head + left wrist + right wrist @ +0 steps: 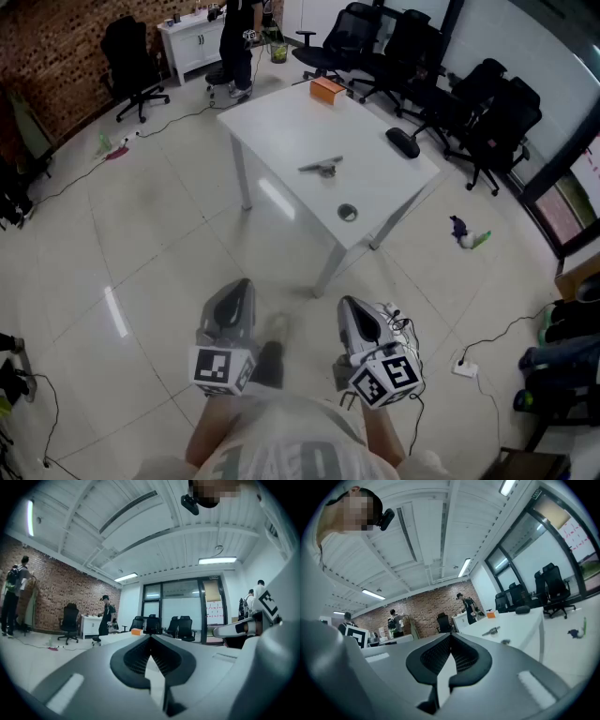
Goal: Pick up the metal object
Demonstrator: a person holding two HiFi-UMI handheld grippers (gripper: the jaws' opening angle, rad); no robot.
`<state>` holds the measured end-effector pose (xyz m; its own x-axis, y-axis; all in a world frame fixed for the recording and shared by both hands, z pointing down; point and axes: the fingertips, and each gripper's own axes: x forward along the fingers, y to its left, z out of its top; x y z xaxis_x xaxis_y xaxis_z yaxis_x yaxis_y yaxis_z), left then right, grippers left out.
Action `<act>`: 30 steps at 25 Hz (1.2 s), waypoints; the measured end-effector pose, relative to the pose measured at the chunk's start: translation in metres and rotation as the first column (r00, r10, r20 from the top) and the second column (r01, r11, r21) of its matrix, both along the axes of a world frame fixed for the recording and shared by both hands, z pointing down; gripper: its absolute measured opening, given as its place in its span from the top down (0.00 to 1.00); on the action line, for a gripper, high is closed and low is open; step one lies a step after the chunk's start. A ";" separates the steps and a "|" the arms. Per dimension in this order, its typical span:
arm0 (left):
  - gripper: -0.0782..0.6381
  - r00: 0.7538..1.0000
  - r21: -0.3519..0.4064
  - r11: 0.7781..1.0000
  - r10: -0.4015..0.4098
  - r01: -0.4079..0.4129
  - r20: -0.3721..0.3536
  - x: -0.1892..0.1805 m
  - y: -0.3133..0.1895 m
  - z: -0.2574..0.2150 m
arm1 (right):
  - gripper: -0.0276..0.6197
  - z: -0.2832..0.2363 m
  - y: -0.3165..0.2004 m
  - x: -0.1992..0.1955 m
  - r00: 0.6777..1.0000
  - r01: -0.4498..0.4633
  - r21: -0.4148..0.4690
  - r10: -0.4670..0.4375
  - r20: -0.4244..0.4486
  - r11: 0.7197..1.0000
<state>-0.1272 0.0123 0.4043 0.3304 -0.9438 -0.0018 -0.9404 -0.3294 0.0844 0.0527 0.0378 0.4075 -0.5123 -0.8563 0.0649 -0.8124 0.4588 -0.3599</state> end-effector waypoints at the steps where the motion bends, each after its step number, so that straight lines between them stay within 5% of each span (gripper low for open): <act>1: 0.89 1.000 0.010 1.000 0.019 -0.019 -0.010 -0.002 -0.027 -0.009 | 0.94 -0.006 -0.025 -0.006 1.000 0.003 0.003 -0.003 -0.012 1.000; 8: 0.89 0.996 0.072 0.993 0.091 -0.090 -0.007 -0.007 -0.197 -0.043 | 0.91 -0.021 -0.179 -0.026 0.996 -0.052 0.019 0.053 -0.067 0.998; 15: 0.89 0.993 -0.002 0.995 0.104 -0.104 -0.049 0.019 -0.267 -0.018 | 0.73 0.026 -0.259 -0.007 0.998 -0.036 -0.060 0.033 -0.057 0.998; 19: 0.89 0.991 -0.003 0.992 0.124 -0.124 -0.042 0.030 -0.299 -0.019 | 0.60 0.062 -0.306 0.003 0.993 -0.017 -0.096 0.005 -0.122 0.995; 24: 0.89 0.989 -0.030 0.990 0.139 -0.140 -0.042 0.040 -0.326 -0.008 | 0.39 0.147 -0.388 0.002 0.949 0.009 -0.255 -0.088 -0.302 0.967; 30: 0.89 0.991 -0.088 0.987 0.133 -0.135 -0.027 0.040 -0.351 0.015 | 0.36 0.219 -0.445 0.000 0.886 -0.030 -0.360 -0.142 -0.441 0.932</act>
